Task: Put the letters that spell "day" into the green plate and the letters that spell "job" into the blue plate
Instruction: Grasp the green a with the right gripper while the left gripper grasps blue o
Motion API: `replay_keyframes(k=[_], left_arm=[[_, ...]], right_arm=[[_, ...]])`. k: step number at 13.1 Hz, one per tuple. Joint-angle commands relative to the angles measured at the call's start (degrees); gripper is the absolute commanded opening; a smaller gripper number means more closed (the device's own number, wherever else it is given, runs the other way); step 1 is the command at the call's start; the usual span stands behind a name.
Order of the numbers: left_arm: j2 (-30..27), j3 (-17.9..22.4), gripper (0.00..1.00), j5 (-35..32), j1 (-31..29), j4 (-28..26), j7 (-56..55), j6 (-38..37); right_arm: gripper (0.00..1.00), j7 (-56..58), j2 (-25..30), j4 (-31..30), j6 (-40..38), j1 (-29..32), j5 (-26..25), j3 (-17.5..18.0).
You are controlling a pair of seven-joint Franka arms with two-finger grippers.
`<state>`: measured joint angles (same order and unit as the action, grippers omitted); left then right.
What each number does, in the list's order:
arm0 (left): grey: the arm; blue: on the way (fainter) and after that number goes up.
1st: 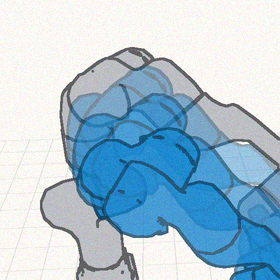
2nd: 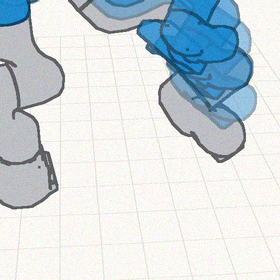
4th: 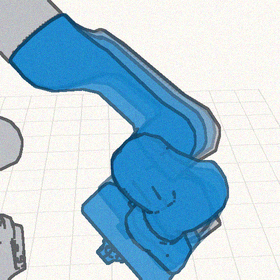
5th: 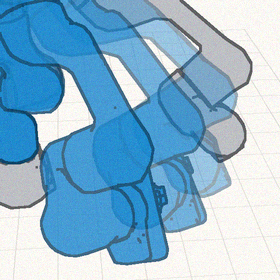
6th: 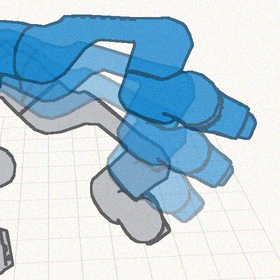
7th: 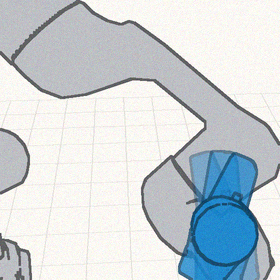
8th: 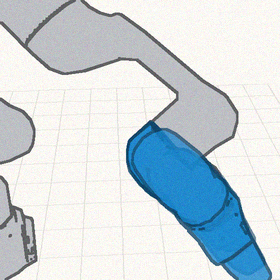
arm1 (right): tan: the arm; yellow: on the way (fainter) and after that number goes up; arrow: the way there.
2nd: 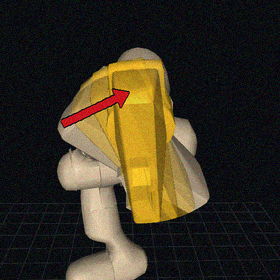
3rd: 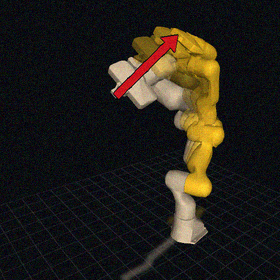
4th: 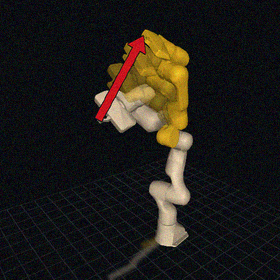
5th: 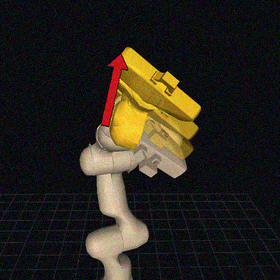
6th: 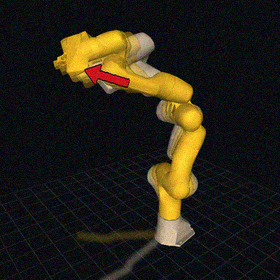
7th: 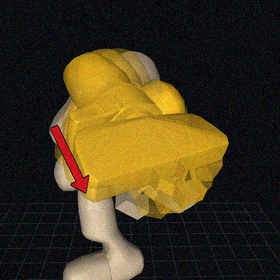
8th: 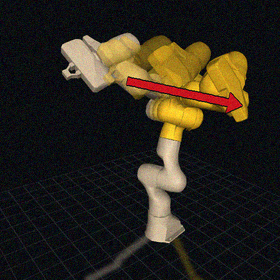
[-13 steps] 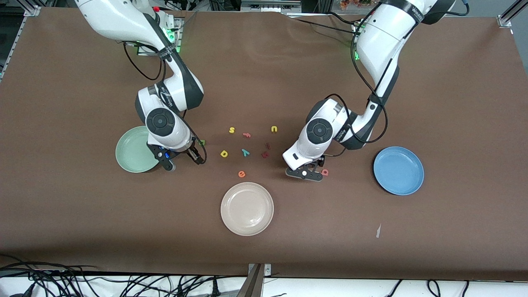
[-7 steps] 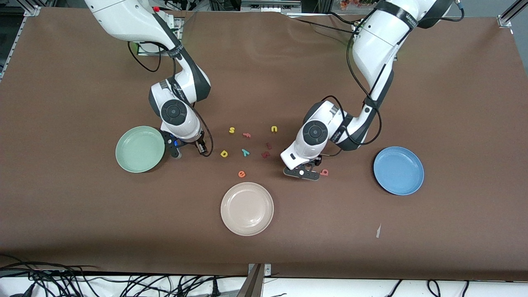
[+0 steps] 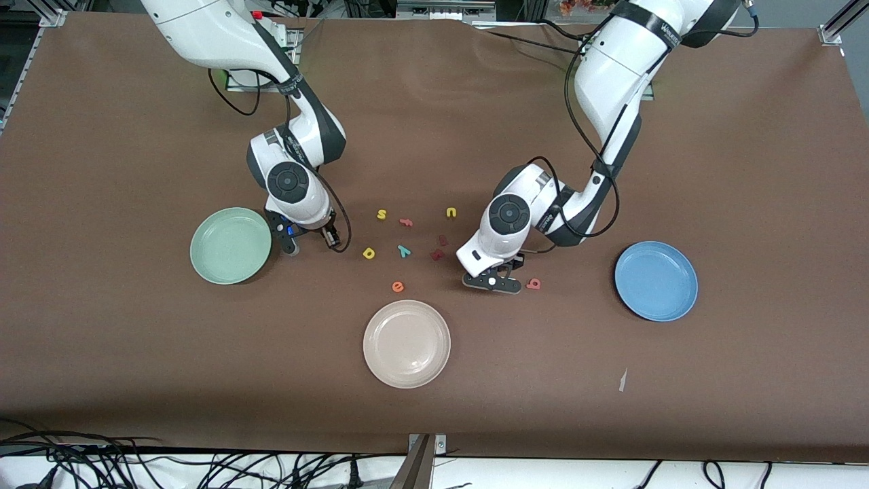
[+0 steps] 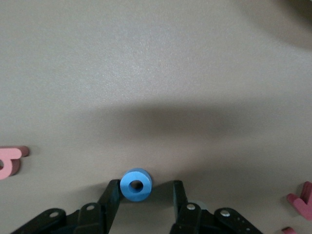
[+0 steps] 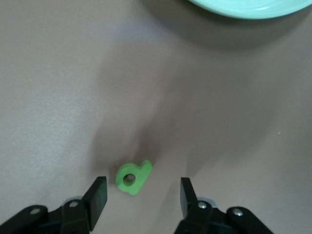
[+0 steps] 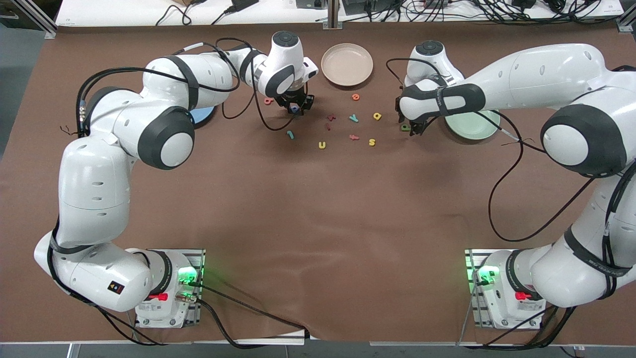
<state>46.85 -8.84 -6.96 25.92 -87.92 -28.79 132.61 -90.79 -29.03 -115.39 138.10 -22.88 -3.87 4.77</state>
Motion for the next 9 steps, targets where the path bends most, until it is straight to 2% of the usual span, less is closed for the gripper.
replay_keyframes(k=[1, 4, 7, 9], left_arm=[[0.5, 0.4, 0.43, -2.1, 0.4, 1.0, -1.4, -0.2], [0.6, 0.6, 0.33, -2.2, 0.3, 1.0, -1.3, -0.2], [0.6, 0.6, 0.27, -2.2, 0.0, 1.0, -0.7, -0.2], [0.5, 0.6, 0.26, -2.2, 0.0, 1.0, -0.7, -0.2]], right_arm=[[0.69, -1.0, 0.6, -1.6, 2.8, -0.3, 0.3, 0.0], [0.68, -1.0, -0.3, -1.7, 3.6, -0.3, 0.2, 0.0], [0.44, -1.0, -0.8, -1.7, 3.9, -0.3, -0.3, 0.0], [0.33, -0.7, -1.1, -1.7, 5.1, -0.3, -0.4, 0.0]])
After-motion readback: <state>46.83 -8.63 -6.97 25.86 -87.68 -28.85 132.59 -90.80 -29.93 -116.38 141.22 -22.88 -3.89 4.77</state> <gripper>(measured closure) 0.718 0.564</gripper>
